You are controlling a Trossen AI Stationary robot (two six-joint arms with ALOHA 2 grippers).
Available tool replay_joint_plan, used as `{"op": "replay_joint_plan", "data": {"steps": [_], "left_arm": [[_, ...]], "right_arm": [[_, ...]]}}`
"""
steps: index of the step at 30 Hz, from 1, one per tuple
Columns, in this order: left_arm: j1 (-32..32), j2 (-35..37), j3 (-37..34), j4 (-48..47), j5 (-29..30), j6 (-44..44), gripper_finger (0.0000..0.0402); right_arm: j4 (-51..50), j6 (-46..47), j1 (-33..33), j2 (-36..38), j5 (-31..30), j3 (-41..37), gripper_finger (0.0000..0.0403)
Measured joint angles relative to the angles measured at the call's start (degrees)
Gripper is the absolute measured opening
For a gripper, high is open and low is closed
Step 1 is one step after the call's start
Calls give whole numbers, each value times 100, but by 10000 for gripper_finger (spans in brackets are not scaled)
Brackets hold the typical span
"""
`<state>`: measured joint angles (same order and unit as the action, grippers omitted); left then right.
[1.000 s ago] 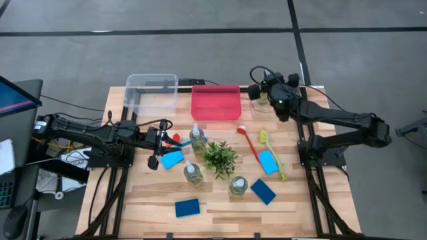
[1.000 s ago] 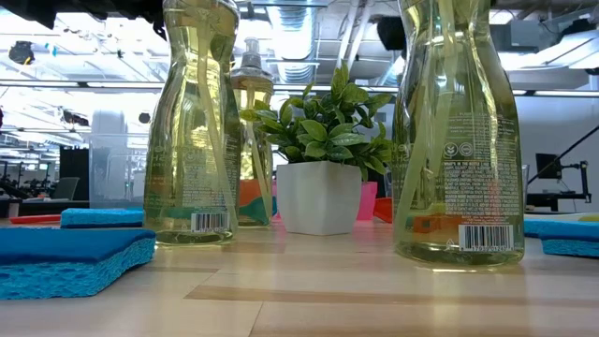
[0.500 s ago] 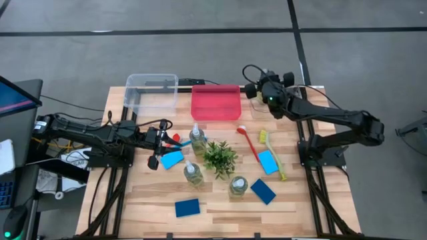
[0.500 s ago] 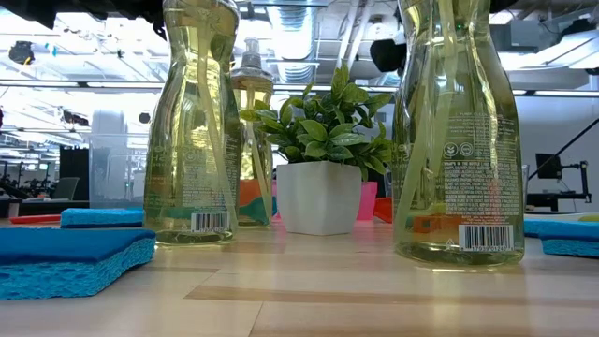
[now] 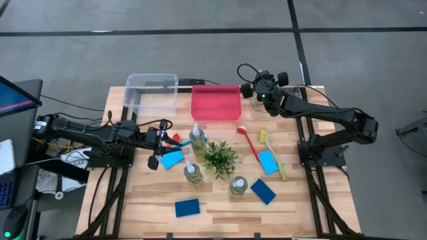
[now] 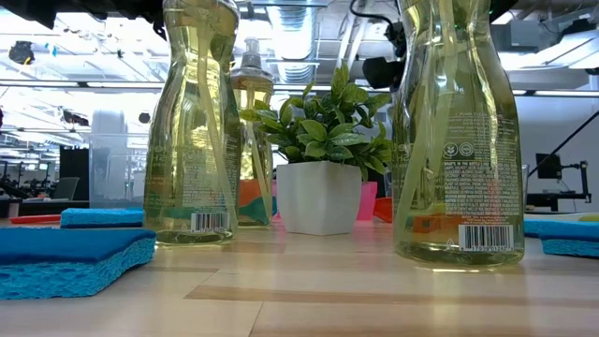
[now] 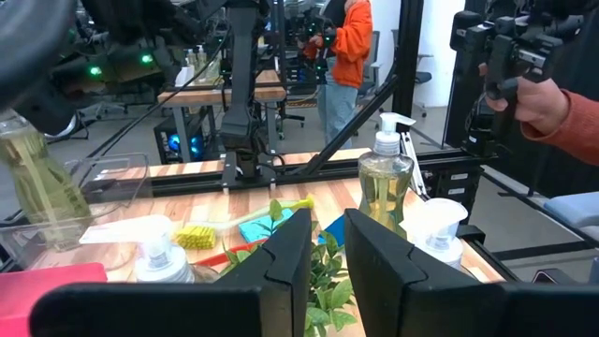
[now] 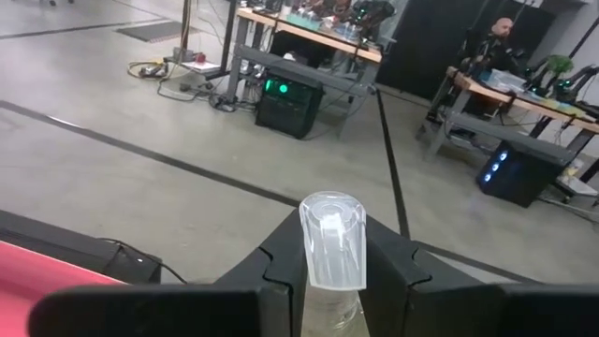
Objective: Pick & Place Kitchen Sink Supplies
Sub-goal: Put the green dishwashing liquid dispenser into the right transparent bin
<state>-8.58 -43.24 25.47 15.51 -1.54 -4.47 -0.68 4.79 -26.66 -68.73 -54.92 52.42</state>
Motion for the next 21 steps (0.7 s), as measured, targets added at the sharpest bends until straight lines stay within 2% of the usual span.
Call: {"op": "replay_joint_plan", "data": {"steps": [9,21], "left_arm": [[1,1,0,0,0,0,68],[0,1,0,0,0,1,68]], "right_arm": [[-130,-18,-14,0,-33,-2,66],[-229,202,-99,0,302,-2,66]]}}
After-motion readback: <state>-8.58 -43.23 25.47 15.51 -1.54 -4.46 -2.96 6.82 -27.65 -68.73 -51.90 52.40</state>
